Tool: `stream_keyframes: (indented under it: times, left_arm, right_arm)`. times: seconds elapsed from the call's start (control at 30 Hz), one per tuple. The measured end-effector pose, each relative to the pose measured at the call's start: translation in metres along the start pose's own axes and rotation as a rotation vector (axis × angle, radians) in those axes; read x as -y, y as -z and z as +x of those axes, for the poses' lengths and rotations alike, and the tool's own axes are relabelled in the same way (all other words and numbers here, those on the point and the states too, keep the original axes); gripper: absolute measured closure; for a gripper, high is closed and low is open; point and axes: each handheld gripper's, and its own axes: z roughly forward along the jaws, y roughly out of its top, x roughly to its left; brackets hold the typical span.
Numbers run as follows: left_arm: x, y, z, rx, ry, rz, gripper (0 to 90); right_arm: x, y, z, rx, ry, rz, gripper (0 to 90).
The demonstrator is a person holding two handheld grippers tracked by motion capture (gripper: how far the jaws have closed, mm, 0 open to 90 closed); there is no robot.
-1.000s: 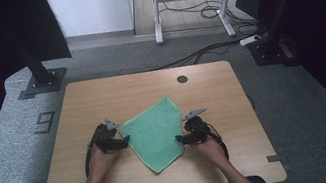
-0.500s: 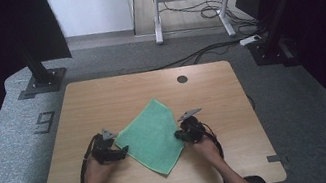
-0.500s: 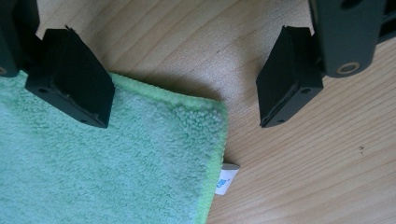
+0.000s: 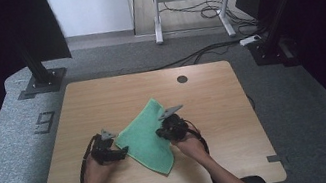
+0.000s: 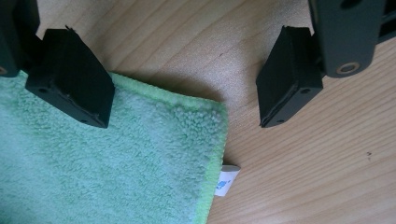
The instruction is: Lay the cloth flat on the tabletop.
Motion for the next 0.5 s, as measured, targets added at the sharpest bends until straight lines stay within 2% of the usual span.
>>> stream_keyframes:
  times: [0.03,0.13,0.27,0.3,0.4,0.5]
  left_arm:
    - [0.000,0.000,0.000,0.001,0.000,-0.001,19.3]
    - [0.000,0.000,0.000,0.002,-0.001,-0.003,19.3]
    - [0.001,0.000,0.000,0.002,-0.001,-0.006,19.3]
    - [0.001,0.000,0.000,0.002,0.000,-0.007,19.3]
    - [0.001,0.000,0.000,0.002,0.001,-0.009,19.3]
    - [0.001,0.000,0.000,0.004,0.000,-0.010,19.3]
  right_arm:
    - [-0.003,-0.012,0.008,-0.018,0.018,0.012,85.1]
    - [-0.005,-0.029,0.016,-0.040,0.027,0.044,85.1]
    - [-0.002,-0.047,0.019,-0.070,0.031,0.084,84.8]
    - [-0.001,-0.050,0.019,-0.082,0.018,0.086,84.5]
    - [-0.002,-0.048,0.017,-0.105,-0.001,0.073,78.8]
    - [-0.010,-0.036,0.011,-0.106,-0.013,0.031,70.0]
